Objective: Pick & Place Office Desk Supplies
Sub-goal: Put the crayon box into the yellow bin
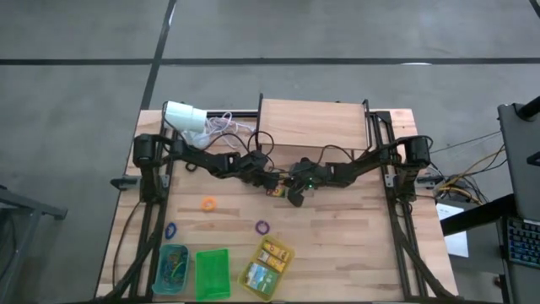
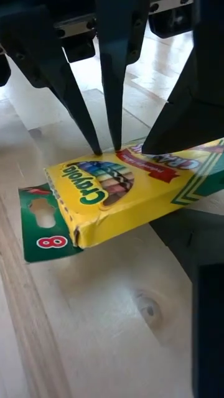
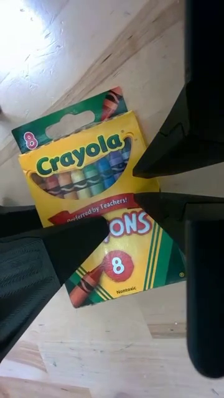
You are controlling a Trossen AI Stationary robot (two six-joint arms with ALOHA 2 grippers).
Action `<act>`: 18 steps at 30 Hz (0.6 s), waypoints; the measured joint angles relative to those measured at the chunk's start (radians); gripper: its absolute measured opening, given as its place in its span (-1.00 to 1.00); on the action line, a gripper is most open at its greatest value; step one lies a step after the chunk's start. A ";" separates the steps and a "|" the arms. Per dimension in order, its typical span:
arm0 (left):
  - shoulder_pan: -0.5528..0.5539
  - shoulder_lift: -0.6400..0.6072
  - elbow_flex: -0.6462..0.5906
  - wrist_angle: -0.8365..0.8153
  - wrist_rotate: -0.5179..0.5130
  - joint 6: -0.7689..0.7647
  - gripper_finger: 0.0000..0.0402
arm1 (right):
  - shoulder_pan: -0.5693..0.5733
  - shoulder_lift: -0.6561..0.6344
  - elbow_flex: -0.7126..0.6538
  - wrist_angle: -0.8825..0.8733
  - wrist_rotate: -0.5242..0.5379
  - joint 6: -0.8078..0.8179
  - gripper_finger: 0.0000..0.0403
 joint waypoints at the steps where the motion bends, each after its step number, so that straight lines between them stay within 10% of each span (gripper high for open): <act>1: 0.000 -0.001 0.000 0.000 0.000 0.000 -0.27 | 0.000 0.000 0.000 0.001 0.000 0.000 -0.74; 18: 0.000 -0.003 0.000 -0.002 -0.002 0.000 -0.58 | 0.015 -0.053 -0.003 -0.020 -0.001 -0.016 -0.74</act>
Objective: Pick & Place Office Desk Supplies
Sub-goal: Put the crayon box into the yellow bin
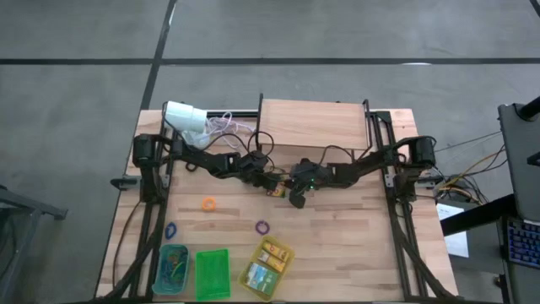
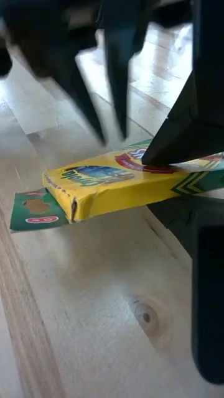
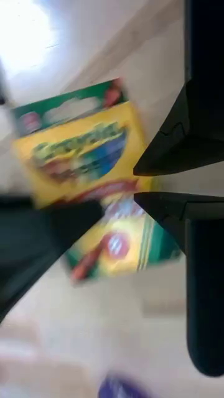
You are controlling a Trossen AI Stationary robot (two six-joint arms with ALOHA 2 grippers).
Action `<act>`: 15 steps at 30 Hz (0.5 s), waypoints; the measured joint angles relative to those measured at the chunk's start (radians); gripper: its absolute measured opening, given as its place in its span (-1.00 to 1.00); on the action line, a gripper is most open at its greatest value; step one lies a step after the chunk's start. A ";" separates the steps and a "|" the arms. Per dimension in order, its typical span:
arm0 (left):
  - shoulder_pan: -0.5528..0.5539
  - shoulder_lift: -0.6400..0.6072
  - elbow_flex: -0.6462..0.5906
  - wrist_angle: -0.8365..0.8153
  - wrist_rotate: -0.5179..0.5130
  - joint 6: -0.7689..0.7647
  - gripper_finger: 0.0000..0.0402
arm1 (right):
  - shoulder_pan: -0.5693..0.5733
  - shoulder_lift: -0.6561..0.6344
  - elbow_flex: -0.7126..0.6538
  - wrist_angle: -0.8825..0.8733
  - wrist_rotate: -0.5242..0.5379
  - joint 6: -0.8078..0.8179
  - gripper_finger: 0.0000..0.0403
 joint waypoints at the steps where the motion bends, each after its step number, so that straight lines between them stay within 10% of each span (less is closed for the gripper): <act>1: 0.000 0.000 0.000 0.000 0.000 0.000 -0.59 | 0.004 -0.016 0.000 0.001 -0.002 -0.009 -0.74; 15: 0.000 -0.002 0.000 0.002 -0.001 -0.001 -0.82 | 0.013 -0.222 0.002 -0.210 0.001 -0.036 -0.74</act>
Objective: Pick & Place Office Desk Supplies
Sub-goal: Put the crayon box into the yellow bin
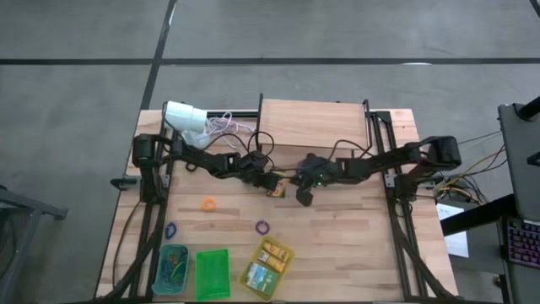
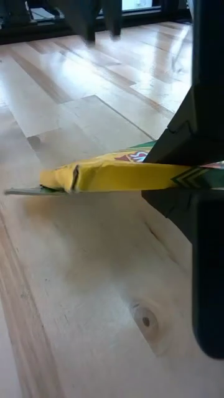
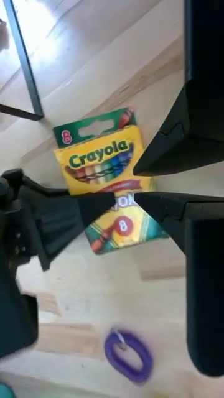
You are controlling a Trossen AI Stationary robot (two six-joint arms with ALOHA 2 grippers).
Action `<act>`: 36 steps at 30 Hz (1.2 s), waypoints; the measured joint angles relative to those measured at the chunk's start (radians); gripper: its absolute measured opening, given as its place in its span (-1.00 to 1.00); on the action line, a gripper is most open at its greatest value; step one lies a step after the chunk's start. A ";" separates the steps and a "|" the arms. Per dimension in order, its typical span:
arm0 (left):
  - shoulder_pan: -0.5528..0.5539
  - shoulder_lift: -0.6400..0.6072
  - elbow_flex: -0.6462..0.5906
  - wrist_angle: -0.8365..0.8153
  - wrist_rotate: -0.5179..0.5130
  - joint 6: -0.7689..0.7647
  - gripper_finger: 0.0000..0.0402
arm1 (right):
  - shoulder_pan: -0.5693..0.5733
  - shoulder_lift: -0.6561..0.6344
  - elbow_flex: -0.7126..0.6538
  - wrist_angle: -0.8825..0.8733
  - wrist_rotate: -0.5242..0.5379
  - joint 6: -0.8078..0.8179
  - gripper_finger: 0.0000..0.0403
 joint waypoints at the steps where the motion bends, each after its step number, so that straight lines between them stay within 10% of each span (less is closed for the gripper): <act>1: 0.000 0.000 0.000 0.000 -0.001 0.000 -0.82 | 0.002 -0.017 0.000 -0.023 -0.001 0.001 -0.74; 24: 0.001 0.000 0.000 -0.002 -0.003 0.005 -0.80 | 0.243 -0.452 -0.120 -0.267 0.010 -0.001 -0.74; 36: 0.001 -0.001 0.001 0.003 -0.004 0.005 -0.80 | 0.339 -0.737 -0.347 -0.164 0.237 0.003 -0.74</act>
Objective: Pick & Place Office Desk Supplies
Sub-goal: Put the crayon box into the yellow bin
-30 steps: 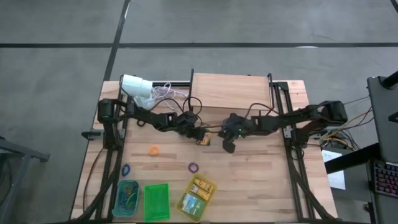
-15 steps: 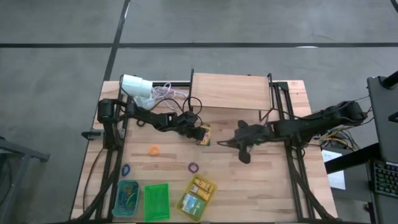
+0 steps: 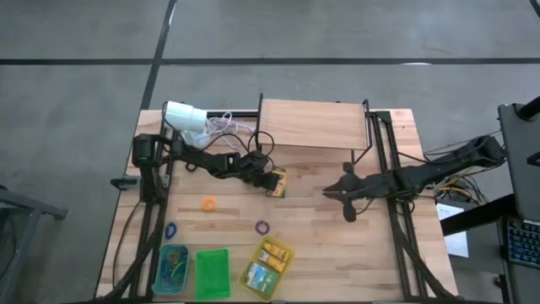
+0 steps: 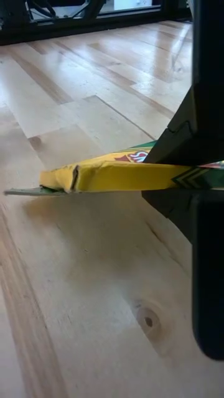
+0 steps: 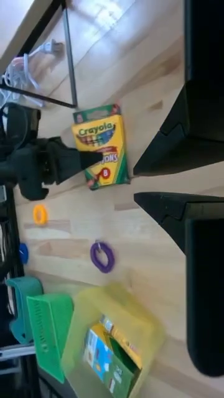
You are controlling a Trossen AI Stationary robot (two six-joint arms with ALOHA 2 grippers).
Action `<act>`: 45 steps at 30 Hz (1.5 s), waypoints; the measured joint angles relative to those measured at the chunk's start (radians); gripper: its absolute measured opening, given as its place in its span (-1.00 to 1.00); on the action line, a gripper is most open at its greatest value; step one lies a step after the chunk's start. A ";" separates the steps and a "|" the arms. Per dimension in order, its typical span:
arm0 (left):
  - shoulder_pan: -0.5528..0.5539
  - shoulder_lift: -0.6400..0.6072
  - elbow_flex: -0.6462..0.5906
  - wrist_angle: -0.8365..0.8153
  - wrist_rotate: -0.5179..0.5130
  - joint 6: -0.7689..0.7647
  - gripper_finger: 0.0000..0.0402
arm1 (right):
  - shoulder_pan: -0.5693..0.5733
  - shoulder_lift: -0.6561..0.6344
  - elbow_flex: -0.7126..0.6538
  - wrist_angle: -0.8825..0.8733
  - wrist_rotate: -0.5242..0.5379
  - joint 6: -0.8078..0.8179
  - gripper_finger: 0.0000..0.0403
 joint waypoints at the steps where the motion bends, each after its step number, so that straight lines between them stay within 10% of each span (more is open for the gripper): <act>1: 0.000 -0.002 0.000 0.001 0.000 0.001 -0.80 | 0.000 -0.016 -0.017 0.009 0.000 0.000 -0.74; 11: -0.003 -0.071 0.000 0.001 -0.039 0.155 -0.80 | 0.000 -0.089 -0.095 0.015 -0.001 0.000 -0.74; 26: -0.317 -0.500 0.001 -0.224 -0.280 0.907 -0.80 | 0.000 -0.089 -0.096 0.013 -0.002 0.000 -0.74; 33: -0.515 -0.559 0.002 -0.274 -0.447 0.944 -0.80 | 0.000 -0.089 -0.096 0.013 -0.002 0.000 -0.74; 45: -0.559 -0.470 0.049 -0.299 -0.453 0.797 -0.80 | -0.001 -0.089 -0.096 0.014 -0.001 0.000 -0.74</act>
